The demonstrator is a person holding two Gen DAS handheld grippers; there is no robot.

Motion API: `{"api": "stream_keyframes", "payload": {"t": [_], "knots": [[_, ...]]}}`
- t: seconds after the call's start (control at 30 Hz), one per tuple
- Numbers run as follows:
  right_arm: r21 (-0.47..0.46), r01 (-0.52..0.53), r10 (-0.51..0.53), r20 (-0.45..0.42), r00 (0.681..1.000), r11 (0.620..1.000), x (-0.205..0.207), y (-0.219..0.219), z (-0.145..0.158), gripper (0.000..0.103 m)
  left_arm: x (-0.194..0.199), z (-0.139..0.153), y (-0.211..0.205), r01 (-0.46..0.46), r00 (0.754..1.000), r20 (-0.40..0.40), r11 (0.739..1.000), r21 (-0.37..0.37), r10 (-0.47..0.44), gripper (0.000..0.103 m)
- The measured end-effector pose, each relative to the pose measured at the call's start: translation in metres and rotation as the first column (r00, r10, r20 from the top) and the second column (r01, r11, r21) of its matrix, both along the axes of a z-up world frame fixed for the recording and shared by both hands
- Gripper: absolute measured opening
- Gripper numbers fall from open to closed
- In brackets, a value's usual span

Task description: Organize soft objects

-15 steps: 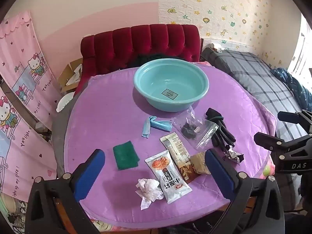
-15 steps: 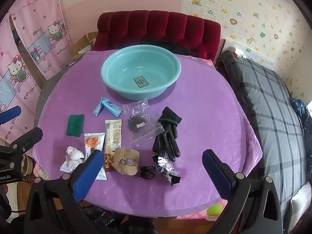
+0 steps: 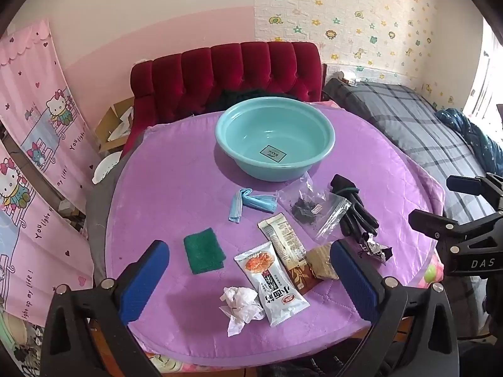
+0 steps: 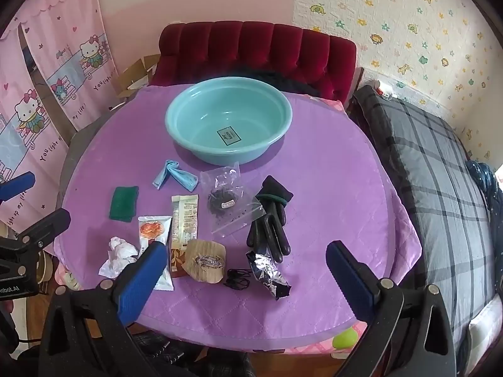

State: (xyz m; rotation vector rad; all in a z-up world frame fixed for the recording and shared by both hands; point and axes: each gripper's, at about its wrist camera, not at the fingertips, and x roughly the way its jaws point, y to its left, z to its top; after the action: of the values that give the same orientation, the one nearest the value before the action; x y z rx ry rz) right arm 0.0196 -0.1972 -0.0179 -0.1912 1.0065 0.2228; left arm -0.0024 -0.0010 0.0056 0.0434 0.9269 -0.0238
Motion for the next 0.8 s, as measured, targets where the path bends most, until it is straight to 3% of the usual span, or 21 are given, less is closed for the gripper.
{"api": "stream_keyframes", "payload": {"t": [0.8], "knots": [[0.005, -0.012, 0.012, 0.010, 1.000, 1.000, -0.0037, 0.0019, -0.0013, 0.103, -0.0089, -0.0024, 0.0006, -0.006, 1.000, -0.001, 1.000, 0.001, 0.006, 0.103]]}}
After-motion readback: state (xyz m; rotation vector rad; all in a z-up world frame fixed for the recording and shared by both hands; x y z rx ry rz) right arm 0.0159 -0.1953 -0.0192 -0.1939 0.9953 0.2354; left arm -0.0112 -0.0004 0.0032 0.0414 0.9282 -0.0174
